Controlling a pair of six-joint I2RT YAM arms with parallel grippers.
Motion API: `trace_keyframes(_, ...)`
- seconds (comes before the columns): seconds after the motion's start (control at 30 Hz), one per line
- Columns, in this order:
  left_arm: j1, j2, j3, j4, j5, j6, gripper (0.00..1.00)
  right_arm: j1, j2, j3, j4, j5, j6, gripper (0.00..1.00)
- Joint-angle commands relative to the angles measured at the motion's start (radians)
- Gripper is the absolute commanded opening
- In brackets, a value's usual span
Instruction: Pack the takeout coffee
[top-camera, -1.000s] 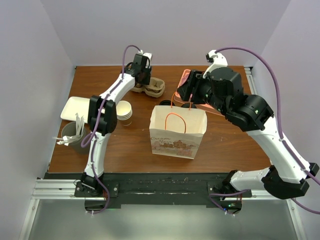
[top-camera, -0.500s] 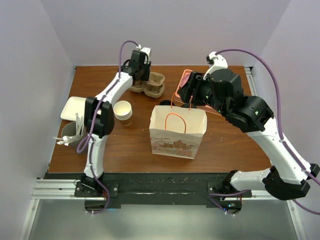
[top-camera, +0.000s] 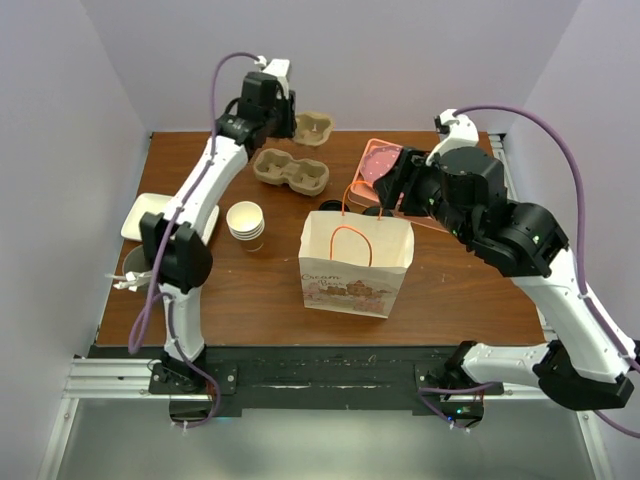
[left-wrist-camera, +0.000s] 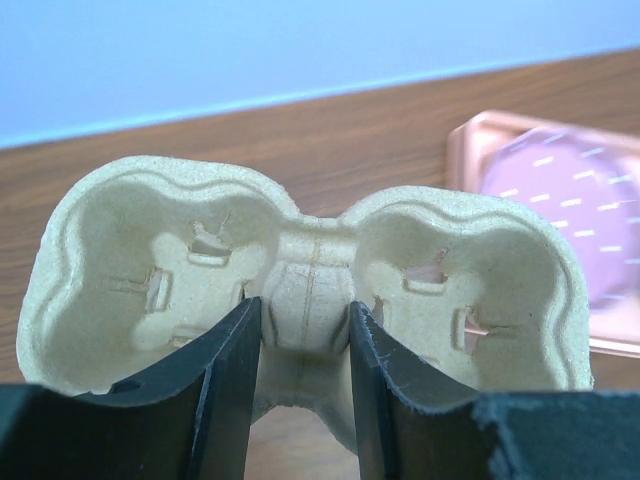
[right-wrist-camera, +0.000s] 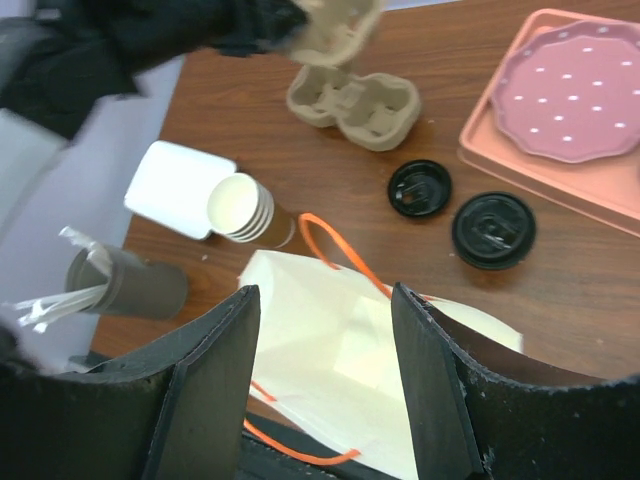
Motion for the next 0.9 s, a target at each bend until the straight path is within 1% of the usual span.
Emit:
trace_keyframes(0.0,-0.025,-0.217,-0.005,-0.027,0.075,-0.090,0.38,0.000,-0.035,-0.023,-0.058,0.125,-0.019,0.60)
trace_keyframes(0.03,-0.027,-0.263,-0.008,-0.050,0.103,-0.113,0.38,0.000,-0.040,-0.030,-0.058,0.125,-0.040,0.60)
trace_keyframes(0.1,-0.031,-0.308,-0.005,-0.079,0.149,-0.157,0.38,0.000,-0.049,-0.049,-0.061,0.125,-0.064,0.61)
trace_keyframes(0.2,-0.036,-0.389,0.003,-0.146,0.205,-0.216,0.37,-0.002,-0.051,-0.064,-0.093,0.148,-0.074,0.61)
trace_keyframes(0.27,-0.045,-0.450,-0.005,-0.185,0.267,-0.292,0.36,0.000,-0.067,-0.101,-0.076,0.141,-0.072,0.61)
trace_keyframes(0.37,-0.102,-0.533,-0.045,-0.217,0.316,-0.380,0.36,-0.002,-0.121,-0.159,-0.047,0.118,-0.072,0.61)
trace_keyframes(0.4,-0.143,-0.550,-0.063,-0.228,0.330,-0.427,0.36,0.000,-0.136,-0.168,-0.046,0.113,-0.071,0.62)
trace_keyframes(0.47,-0.188,-0.596,-0.087,-0.274,0.328,-0.478,0.36,-0.002,-0.170,-0.184,-0.044,0.108,-0.068,0.62)
trace_keyframes(0.5,-0.232,-0.614,-0.101,-0.289,0.307,-0.525,0.36,-0.002,-0.182,-0.187,-0.044,0.099,-0.068,0.62)
trace_keyframes(0.53,-0.252,-0.659,-0.121,-0.291,0.296,-0.548,0.36,0.000,-0.199,-0.193,-0.044,0.083,-0.068,0.62)
trace_keyframes(0.57,-0.267,-0.685,-0.182,-0.282,0.287,-0.571,0.36,-0.002,-0.207,-0.194,-0.047,0.073,-0.068,0.62)
trace_keyframes(0.6,-0.289,-0.743,-0.218,-0.245,0.276,-0.617,0.36,-0.002,-0.215,-0.198,-0.050,0.061,-0.063,0.62)
trace_keyframes(0.63,-0.289,-0.772,-0.256,-0.217,0.284,-0.643,0.36,-0.002,-0.228,-0.201,-0.065,0.059,-0.055,0.62)
trace_keyframes(0.67,-0.291,-0.798,-0.329,-0.191,0.290,-0.670,0.35,-0.002,-0.235,-0.201,-0.070,0.055,-0.051,0.61)
trace_keyframes(0.7,-0.295,-0.822,-0.362,-0.165,0.302,-0.718,0.35,-0.002,-0.242,-0.204,-0.075,0.052,-0.040,0.62)
trace_keyframes(0.73,-0.298,-0.864,-0.394,-0.115,0.308,-0.740,0.35,-0.002,-0.248,-0.214,-0.075,0.038,-0.039,0.62)
trace_keyframes(0.77,-0.298,-0.880,-0.449,-0.098,0.310,-0.759,0.35,-0.002,-0.259,-0.219,-0.070,0.035,-0.037,0.62)
trace_keyframes(0.83,-0.301,-0.915,-0.492,-0.065,0.308,-0.785,0.35,-0.002,-0.264,-0.231,-0.066,0.024,-0.040,0.62)
trace_keyframes(0.87,-0.301,-0.924,-0.540,-0.049,0.310,-0.789,0.35,-0.002,-0.261,-0.234,-0.061,0.020,-0.043,0.62)
